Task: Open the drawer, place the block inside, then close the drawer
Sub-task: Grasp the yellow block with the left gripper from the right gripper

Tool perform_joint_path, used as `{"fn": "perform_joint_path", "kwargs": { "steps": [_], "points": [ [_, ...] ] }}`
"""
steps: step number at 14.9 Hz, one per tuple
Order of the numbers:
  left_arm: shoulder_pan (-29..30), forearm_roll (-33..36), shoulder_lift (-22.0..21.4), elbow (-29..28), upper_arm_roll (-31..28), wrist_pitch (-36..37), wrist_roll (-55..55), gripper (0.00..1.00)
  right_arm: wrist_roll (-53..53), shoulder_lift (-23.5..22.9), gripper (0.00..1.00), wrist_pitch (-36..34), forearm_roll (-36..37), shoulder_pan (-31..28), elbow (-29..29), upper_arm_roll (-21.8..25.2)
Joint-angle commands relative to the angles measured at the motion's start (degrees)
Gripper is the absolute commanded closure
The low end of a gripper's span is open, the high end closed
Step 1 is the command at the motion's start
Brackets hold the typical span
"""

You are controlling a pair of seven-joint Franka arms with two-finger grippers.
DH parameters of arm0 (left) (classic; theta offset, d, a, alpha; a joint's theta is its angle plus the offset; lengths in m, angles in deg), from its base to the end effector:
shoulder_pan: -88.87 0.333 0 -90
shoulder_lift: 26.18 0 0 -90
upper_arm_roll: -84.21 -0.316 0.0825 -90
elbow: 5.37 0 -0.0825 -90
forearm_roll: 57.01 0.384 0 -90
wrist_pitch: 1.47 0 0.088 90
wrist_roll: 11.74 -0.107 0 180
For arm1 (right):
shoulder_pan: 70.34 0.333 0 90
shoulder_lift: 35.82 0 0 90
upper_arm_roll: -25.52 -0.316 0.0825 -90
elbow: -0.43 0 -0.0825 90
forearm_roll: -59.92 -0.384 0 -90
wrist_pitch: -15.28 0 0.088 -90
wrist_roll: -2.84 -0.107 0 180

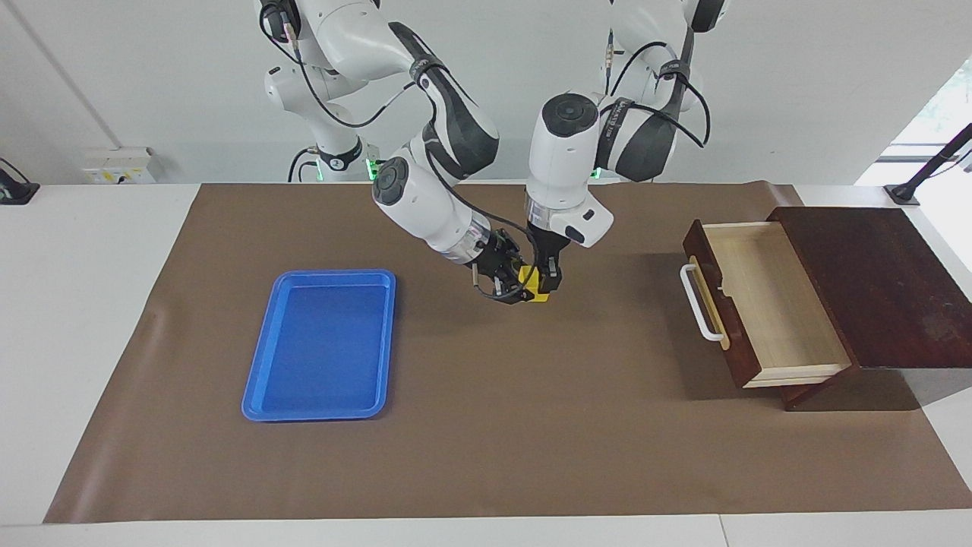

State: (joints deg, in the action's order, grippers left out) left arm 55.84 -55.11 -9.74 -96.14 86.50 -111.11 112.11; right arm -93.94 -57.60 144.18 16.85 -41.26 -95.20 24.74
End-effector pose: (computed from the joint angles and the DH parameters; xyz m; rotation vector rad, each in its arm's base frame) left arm 0.5351 -0.3730 0.4749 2.2314 2.1562 0.0428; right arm 0.5840 0.3561 0.4118 -1.8245 1.8729 0.6492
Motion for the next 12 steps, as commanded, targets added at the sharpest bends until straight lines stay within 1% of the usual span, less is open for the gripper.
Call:
{"fn": "perform_joint_path", "kwargs": {
  "steps": [1, 2, 3, 4, 5, 6, 7, 8, 11, 12],
  "points": [
    [-0.5, 0.7, -1.7, -2.7, -0.6, -0.4, 0.7, 1.0, 0.1, 0.0, 0.9, 0.4, 0.3, -1.4, 0.4, -0.1],
    [-0.4, 0.7, -1.7, -2.7, -0.7, -0.7, 0.6, 1.0, -0.1, 0.1, 0.72, 0.3, 0.3, -1.5, 0.4, -0.1],
    [-0.1, 0.7, -1.6, -2.7, -0.7, -0.8, 0.6, 1.0, -0.2, 0.1, 0.61, 0.3, 0.3, -1.5, 0.4, -0.1],
    [-0.1, 0.7, -1.6, -2.7, -0.7, -0.8, 0.6, 1.0, -0.2, 0.1, 0.47, 0.3, 0.3, -1.5, 0.4, -0.1],
    [-0.2, 0.8, -1.6, -2.5, -0.7, -0.9, 0.6, 1.0, -0.2, 0.1, 0.39, 0.2, 0.3, -1.5, 0.4, -0.1],
    [-0.2, 0.6, -1.5, -2.4, -0.7, -0.9, 0.7, 1.0, -0.2, 0.2, 0.36, 0.2, 0.3, -1.5, 0.4, -0.1],
    [-0.1, 0.6, -1.5, -2.4, -0.7, -1.0, 0.9, 1.0, -0.2, 0.2, 0.28, 0.2, 0.3, -1.5, 0.4, 0.0],
    [-0.1, 0.6, -1.5, -2.5, -0.7, -1.1, 0.9, 1.0, -0.1, 0.2, 0.25, 0.2, 0.3, -1.5, 0.4, 0.0],
    [-0.1, 0.6, -1.5, -2.3, -0.7, -0.6, 0.7, 1.0, 0.0, 0.2, 0.24, 0.2, 0.3, -1.5, 0.4, 0.0],
    [0.0, 0.7, -1.3, -1.3, -0.7, 0.1, 0.5, 1.0, 0.0, 0.2, 0.2, 0.1, 0.3, -1.7, 0.4, 0.0]
  ]
}}
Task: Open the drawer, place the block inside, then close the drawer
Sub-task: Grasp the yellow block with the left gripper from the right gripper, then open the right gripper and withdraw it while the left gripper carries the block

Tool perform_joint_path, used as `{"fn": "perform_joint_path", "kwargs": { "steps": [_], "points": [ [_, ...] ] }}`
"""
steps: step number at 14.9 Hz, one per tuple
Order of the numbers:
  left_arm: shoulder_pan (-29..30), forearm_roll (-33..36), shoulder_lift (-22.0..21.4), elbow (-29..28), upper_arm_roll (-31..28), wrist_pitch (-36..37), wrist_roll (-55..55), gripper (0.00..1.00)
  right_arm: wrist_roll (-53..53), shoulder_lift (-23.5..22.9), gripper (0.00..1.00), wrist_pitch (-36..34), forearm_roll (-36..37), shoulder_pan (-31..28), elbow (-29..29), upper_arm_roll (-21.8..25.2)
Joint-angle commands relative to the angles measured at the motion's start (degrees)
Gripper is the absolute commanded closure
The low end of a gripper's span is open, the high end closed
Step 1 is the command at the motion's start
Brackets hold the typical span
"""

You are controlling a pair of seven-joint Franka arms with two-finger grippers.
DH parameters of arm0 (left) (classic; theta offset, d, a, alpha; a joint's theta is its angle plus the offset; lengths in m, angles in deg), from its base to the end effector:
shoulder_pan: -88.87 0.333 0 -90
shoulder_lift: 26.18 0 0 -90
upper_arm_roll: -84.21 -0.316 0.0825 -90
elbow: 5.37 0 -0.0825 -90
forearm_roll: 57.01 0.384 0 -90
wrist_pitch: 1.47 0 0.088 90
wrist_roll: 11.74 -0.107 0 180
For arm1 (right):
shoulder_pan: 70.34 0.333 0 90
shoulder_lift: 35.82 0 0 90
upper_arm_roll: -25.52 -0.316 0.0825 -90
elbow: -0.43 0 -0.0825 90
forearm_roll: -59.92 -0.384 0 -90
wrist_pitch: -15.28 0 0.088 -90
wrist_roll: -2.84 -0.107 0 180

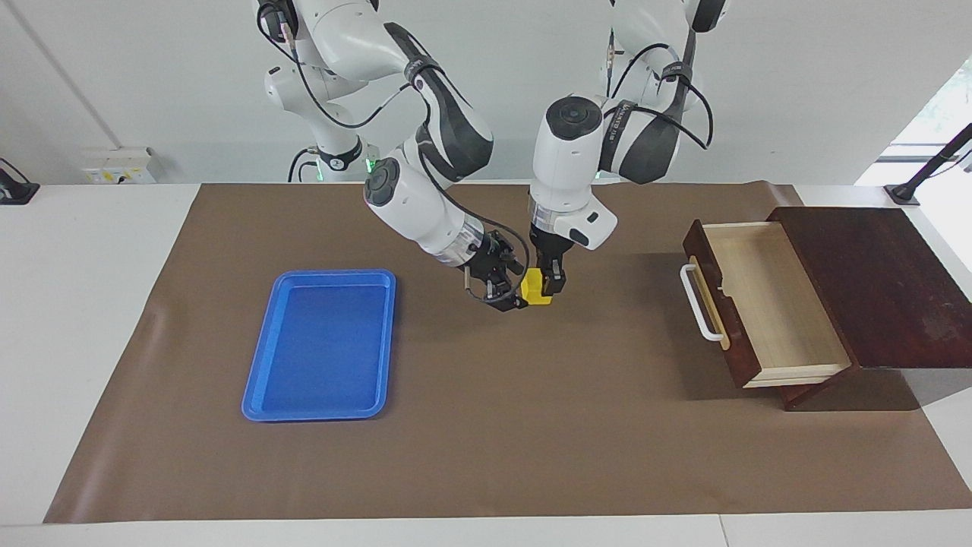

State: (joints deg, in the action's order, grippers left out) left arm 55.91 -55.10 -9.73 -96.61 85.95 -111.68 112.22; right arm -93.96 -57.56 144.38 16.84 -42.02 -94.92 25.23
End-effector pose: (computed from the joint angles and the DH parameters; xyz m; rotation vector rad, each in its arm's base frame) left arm 0.5386 -0.3677 0.4717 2.2179 2.1689 0.0477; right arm 0.5924 0.3441 0.4148 -1.7993 1.8857 0.6322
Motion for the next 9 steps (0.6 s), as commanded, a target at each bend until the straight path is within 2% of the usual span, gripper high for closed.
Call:
{"fn": "perform_joint_path", "kwargs": {
  "steps": [1, 2, 5, 8, 9],
  "points": [
    [0.3, 0.8, -1.2, 0.3, -0.2, 2.1, 0.0, 1.0, 0.2, 0.3, 0.13, -0.2, 0.3, -1.2, 0.2, -0.5],
    [1.6, 0.9, -1.2, 1.7, -0.2, 4.0, -1.7, 1.0, 0.3, 0.6, 0.0, -0.3, 0.4, -1.4, 0.1, -0.5],
    [5.7, 0.6, -4.0, 4.7, -0.8, 10.3, -9.7, 1.0, 1.3, 3.9, 0.0, -0.9, 0.5, -4.4, -2.8, -0.4],
    [14.0, 0.3, -9.1, 4.6, -0.8, 14.6, -17.8, 1.0, 11.8, 7.2, 0.0, -5.9, 1.4, -8.3, -3.9, -0.2],
    [16.5, 0.4, -9.7, 4.8, -0.9, 16.5, -22.4, 1.0, 15.5, 8.2, 0.0, -8.3, 4.7, -9.7, -3.9, -0.2]
  ]
}}
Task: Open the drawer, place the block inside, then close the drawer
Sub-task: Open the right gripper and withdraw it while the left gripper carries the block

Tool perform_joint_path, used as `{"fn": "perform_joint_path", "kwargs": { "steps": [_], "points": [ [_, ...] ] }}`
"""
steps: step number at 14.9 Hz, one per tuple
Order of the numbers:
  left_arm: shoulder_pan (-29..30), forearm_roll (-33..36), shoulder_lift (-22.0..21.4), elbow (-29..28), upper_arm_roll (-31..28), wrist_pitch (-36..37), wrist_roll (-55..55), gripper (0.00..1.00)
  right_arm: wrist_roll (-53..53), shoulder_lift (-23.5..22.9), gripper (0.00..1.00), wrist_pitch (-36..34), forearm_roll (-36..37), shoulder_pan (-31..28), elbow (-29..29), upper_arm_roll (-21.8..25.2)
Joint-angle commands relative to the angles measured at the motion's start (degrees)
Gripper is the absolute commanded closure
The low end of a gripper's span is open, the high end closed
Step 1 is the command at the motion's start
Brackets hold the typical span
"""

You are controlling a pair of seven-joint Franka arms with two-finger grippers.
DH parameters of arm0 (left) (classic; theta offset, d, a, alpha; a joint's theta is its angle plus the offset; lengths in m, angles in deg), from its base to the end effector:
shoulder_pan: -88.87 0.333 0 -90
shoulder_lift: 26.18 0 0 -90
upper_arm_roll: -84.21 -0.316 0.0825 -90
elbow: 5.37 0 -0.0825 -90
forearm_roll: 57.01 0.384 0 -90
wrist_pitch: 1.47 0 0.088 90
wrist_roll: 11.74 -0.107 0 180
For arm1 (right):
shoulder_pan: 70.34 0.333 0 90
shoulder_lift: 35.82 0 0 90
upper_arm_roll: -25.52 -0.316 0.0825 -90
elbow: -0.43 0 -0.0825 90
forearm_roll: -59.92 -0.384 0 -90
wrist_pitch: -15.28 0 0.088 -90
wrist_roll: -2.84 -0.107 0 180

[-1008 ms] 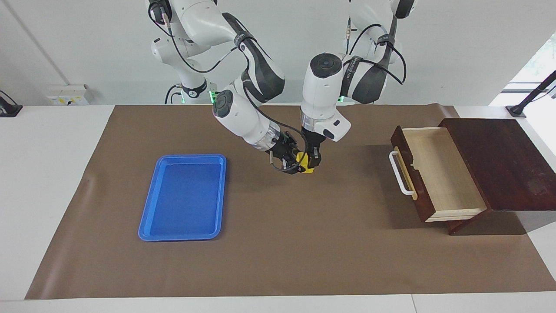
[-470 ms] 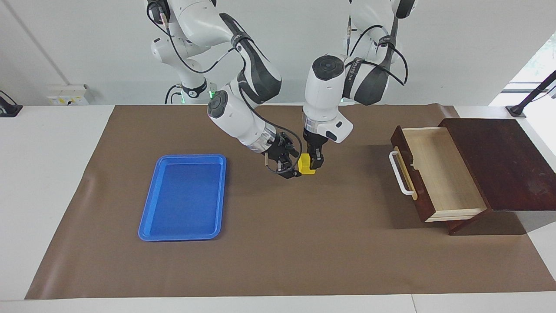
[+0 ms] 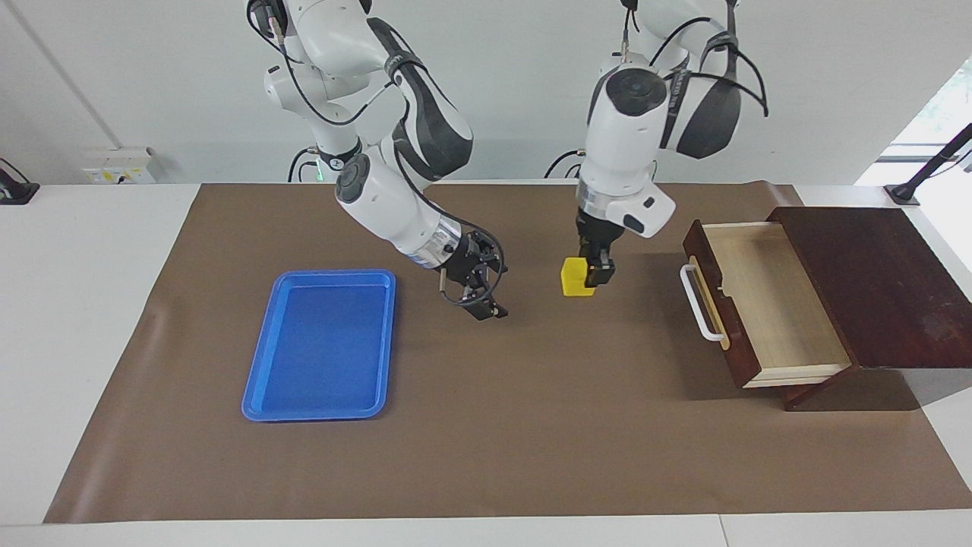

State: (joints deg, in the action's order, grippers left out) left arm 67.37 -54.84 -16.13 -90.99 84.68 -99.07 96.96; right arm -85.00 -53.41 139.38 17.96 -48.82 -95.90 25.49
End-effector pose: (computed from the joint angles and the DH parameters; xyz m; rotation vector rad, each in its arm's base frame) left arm 0.5748 -0.2276 0.5700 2.2765 2.1411 0.0734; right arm 0.6119 0.2698 0.4485 -1.8629 1.7816 0.5660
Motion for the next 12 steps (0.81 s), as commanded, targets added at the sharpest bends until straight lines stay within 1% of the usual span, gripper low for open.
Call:
{"fn": "perform_joint_path", "kwargs": {
  "steps": [1, 2, 4, 6, 8, 10, 12],
  "points": [
    [7.3, 0.5, -3.5, -0.9, 0.4, 4.6, -10.9, 1.0, 10.5, 5.1, 0.0, -5.9, 8.3, -4.3, -2.7, -0.6],
    [9.8, 0.5, -3.6, -1.1, 0.2, 4.4, -13.9, 1.0, 15.1, 6.6, 0.0, -8.5, 12.7, -5.3, -2.7, -0.6],
    [15.3, 0.6, -3.6, -1.6, 0.1, 3.6, -19.6, 1.0, 28.5, 9.9, 0.0, -14.4, 21.8, -7.7, -2.7, -0.6],
    [20.2, 0.5, -4.2, -3.6, 0.1, 0.6, -25.3, 1.0, 43.6, 12.8, 0.0, -19.7, 25.9, -11.2, -2.7, -0.6],
    [24.3, 0.6, -5.2, -8.0, 0.1, -4.5, -28.0, 1.0, 56.5, 15.8, 0.0, -24.2, 28.1, -15.4, -2.7, -0.6],
    [25.0, 0.6, -5.3, -12.4, 0.0, -8.6, -27.7, 1.0, 68.3, 18.5, 0.0, -27.8, 33.0, -18.6, -2.7, -0.6],
    [25.2, 0.7, -5.7, -17.0, 0.0, -12.1, -27.2, 1.0, 76.8, 20.0, 0.0, -30.5, 36.8, -20.7, -2.5, -0.6]
  ]
}}
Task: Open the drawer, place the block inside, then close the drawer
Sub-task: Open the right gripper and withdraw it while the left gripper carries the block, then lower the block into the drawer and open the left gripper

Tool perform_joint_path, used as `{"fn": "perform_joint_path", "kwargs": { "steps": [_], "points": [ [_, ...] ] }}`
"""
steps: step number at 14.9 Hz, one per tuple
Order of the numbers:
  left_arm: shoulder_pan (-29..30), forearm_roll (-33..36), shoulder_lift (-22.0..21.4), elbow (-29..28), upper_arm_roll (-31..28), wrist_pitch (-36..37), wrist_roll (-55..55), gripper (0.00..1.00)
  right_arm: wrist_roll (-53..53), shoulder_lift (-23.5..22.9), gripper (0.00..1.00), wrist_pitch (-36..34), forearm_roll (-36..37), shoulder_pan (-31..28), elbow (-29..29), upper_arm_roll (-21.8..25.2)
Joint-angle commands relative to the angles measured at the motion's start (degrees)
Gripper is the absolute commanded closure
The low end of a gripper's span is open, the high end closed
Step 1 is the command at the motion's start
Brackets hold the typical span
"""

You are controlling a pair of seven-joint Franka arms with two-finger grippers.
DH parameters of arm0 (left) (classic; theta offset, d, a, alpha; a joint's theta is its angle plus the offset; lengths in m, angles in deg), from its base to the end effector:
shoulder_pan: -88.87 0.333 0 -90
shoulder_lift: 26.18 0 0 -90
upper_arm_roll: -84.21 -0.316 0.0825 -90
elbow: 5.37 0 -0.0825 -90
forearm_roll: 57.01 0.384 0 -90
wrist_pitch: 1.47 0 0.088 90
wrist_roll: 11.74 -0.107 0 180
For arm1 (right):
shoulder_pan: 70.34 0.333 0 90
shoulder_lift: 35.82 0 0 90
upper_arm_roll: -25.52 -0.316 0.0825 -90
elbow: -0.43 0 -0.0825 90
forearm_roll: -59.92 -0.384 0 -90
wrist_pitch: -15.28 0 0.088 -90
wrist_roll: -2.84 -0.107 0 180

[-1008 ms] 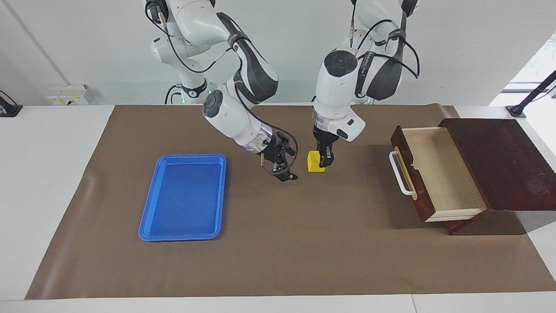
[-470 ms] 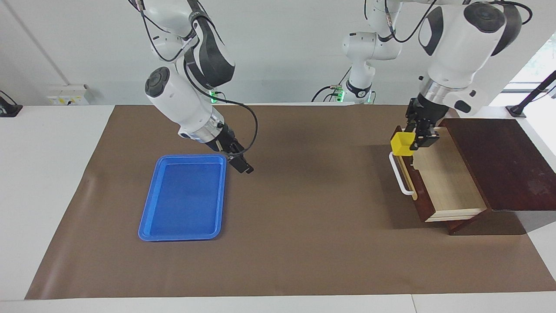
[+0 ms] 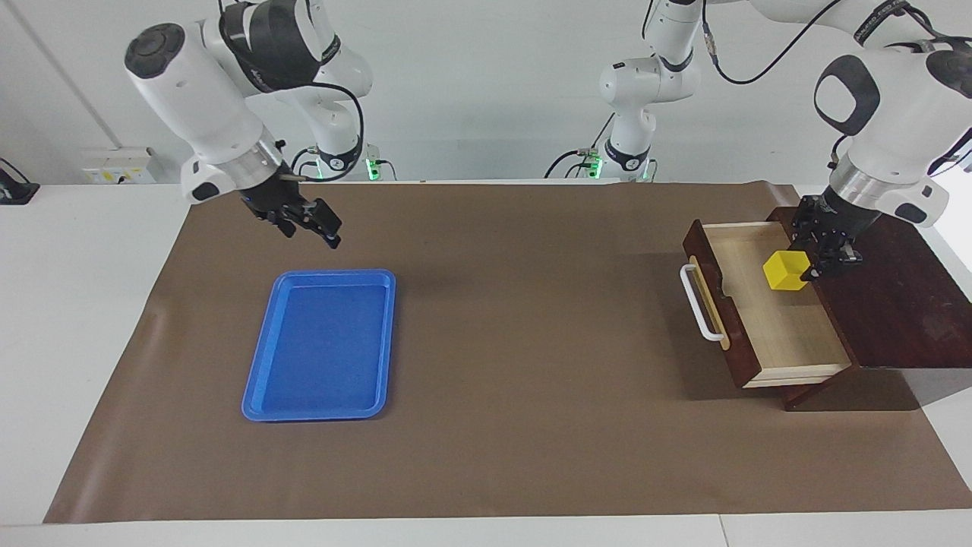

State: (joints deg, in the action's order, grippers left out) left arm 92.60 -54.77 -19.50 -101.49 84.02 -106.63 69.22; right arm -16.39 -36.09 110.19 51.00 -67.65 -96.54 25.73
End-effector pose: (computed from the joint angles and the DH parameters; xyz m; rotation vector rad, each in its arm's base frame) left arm 0.6022 0.0443 0.5294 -2.3243 -2.1053 -0.0880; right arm 0.5579 0.0395 0.5728 -2.9598 0.4607 0.1036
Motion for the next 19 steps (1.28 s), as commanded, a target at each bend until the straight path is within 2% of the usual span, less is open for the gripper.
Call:
{"fn": "perform_joint_path", "kwargs": {
  "steps": [1, 4, 7, 11, 12, 13, 14, 16, 18, 19],
  "points": [
    [-0.2, 0.7, -2.8, -8.7, 0.7, -6.0, 1.6, 1.0, 10.9, 3.0, 0.0, -1.5, 5.1, -2.7, -1.8, -0.7],
    [-1.8, 0.9, -3.3, -11.1, 0.8, -7.2, 7.3, 1.0, 15.0, 3.2, 0.0, -1.4, 7.4, -4.4, -1.6, -0.8],
    [-2.2, 3.3, -3.7, -15.0, 0.8, -10.5, 8.3, 1.0, 15.2, 2.7, 0.0, -2.0, 7.5, -4.9, -1.7, -0.8],
    [-1.4, 3.5, -4.0, -15.6, 0.8, -11.5, 7.6, 1.0, 16.1, 2.9, 0.0, -3.7, 8.8, -5.1, -2.1, -0.9],
    [-1.4, 3.5, -4.0, -15.3, 0.8, -11.5, 7.7, 0.86, 16.2, 2.9, 0.0, -3.7, 8.8, -5.1, -2.1, -0.9],
    [-1.5, 3.5, -3.9, -15.2, 0.8, -11.5, 8.2, 0.34, 16.7, 2.9, 0.0, -4.2, 8.8, -5.0, -2.1, -0.9],
    [-1.6, 3.5, -3.9, -15.0, 0.8, -11.4, 8.3, 0.0, 18.2, 2.9, 0.0, -4.5, 8.9, -5.0, -2.1, -0.9],
    [-1.6, 3.3, -4.0, -11.2, 0.9, -10.0, 7.9, 0.0, 19.3, 2.9, 0.0, -4.5, 8.9, -5.0, -2.1, -0.9],
    [-2.1, 2.7, -2.6, -2.9, 1.2, -2.0, 8.4, 0.0, 19.5, 2.9, 0.0, -4.6, 9.0, -5.0, -2.1, -0.9],
    [-3.9, 2.7, -1.6, -0.9, 1.6, 0.2, 9.1, 0.0, 19.6, 3.0, 0.0, -4.7, 9.1, -5.0, -2.1, -0.9]
  ]
}}
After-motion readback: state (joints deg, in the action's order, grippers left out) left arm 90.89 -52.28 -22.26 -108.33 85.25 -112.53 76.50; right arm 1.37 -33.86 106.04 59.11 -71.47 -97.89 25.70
